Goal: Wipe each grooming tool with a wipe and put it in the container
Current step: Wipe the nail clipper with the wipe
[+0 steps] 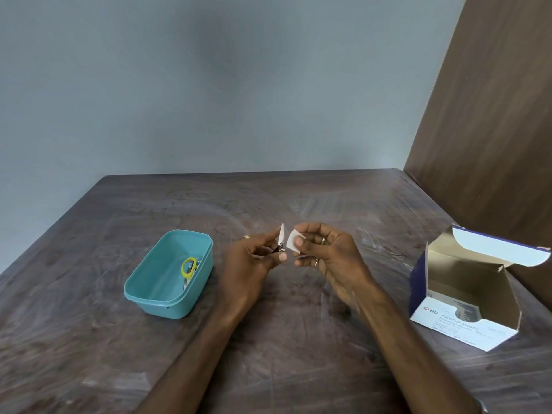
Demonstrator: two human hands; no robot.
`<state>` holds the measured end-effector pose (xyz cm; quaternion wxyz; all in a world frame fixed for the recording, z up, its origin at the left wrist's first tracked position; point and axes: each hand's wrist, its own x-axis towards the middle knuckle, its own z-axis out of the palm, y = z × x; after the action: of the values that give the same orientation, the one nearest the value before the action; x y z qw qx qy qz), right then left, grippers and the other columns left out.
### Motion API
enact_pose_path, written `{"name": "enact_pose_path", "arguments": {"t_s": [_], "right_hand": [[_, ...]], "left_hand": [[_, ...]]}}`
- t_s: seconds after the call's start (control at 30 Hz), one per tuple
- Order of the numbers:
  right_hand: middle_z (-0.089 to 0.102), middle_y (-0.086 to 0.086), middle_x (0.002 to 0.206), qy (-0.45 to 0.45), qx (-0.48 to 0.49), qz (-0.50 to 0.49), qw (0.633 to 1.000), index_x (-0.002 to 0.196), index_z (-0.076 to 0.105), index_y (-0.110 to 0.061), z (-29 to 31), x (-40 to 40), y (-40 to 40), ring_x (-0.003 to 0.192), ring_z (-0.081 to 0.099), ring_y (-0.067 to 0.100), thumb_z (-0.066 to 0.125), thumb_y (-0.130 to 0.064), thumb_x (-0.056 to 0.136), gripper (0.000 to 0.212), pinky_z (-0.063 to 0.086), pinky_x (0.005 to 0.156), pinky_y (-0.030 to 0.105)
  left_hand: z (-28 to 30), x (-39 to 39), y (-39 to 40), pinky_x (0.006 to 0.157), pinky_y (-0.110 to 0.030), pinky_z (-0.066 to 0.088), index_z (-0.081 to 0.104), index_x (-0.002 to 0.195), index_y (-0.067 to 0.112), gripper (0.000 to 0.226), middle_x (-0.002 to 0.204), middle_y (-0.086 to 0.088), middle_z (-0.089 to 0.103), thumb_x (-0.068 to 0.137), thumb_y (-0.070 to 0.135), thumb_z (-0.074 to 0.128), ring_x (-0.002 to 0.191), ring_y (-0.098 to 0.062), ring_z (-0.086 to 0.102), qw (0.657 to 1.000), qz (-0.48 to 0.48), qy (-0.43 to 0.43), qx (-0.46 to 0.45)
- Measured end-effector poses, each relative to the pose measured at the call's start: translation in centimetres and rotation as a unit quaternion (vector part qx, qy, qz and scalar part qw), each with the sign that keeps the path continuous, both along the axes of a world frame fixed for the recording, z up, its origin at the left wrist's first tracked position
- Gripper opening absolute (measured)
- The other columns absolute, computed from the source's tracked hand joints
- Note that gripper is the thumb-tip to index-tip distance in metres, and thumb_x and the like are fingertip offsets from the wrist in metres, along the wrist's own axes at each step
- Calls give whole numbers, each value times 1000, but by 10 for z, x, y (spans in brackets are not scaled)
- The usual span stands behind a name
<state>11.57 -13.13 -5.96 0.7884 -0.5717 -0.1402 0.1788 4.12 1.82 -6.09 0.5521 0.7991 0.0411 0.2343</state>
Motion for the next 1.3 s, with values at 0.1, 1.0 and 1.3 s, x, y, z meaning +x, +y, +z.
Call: {"name": "enact_pose_path", "arguments": {"t_s": [0.1, 1.0, 1.3], "right_hand": [[74, 13, 85, -25, -26, -4, 999, 98, 72, -7, -2, 0, 1, 72, 70, 18, 78, -3, 77, 23, 57, 58, 28], [71, 6, 71, -111, -107, -35, 987, 93, 72, -2, -5, -3, 6, 59, 58, 23, 65, -20, 96, 19, 48, 50, 31], [76, 13, 81, -97, -82, -20, 992, 93, 70, -4, -4, 0, 1, 62, 66, 23, 69, -10, 92, 6, 53, 54, 31]], "left_hand": [[-1, 1, -1, 71, -12, 52, 76, 108, 25, 37, 93, 7, 77, 77, 5, 78, 80, -3, 67, 999, -3, -7, 50], [3, 0, 2, 68, -10, 49, 77, 80, 37, 37, 79, 14, 75, 71, 2, 82, 75, 1, 67, 999, -20, 29, -3], [1, 1, 5, 76, -16, 55, 80, 95, 20, 21, 88, 10, 77, 77, 8, 79, 83, -1, 70, 999, -7, 43, -8]]}}
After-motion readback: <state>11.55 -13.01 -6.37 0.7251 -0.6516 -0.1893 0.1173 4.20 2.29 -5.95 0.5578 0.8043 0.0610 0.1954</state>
